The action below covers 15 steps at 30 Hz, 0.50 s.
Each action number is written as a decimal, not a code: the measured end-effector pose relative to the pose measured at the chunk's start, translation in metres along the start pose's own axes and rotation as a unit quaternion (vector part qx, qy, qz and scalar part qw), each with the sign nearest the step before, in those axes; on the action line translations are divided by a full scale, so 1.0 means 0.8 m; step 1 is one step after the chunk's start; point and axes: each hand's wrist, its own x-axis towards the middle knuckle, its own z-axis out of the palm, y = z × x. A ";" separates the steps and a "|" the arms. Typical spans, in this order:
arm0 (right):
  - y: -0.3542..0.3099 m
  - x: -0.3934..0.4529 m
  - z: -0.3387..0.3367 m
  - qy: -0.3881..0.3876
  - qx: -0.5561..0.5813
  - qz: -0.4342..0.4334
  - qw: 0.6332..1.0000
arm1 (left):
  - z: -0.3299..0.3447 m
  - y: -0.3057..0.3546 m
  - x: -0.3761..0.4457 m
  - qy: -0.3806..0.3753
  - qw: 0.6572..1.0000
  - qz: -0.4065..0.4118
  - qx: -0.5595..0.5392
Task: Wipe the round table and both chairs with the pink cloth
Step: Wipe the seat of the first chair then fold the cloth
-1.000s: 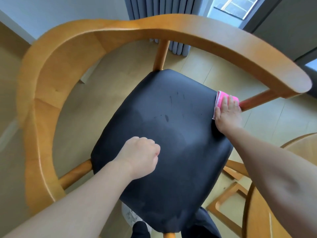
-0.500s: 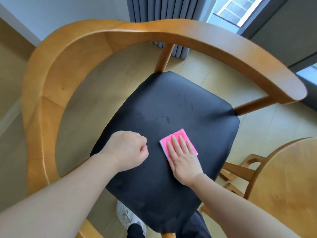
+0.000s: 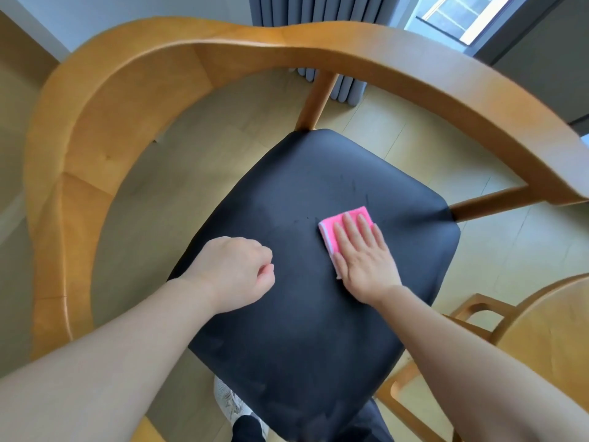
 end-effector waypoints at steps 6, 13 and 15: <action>0.072 0.079 -0.019 0.004 0.026 0.111 0.993 | 0.012 -0.004 0.006 -0.002 1.000 -0.018 -0.005; 0.097 0.131 -0.042 0.025 0.117 0.243 0.963 | 0.010 -0.009 0.007 -0.013 1.000 -0.022 -0.015; 0.100 0.134 -0.046 0.022 0.121 0.241 0.963 | 0.007 -0.012 0.003 -0.011 0.999 -0.023 -0.020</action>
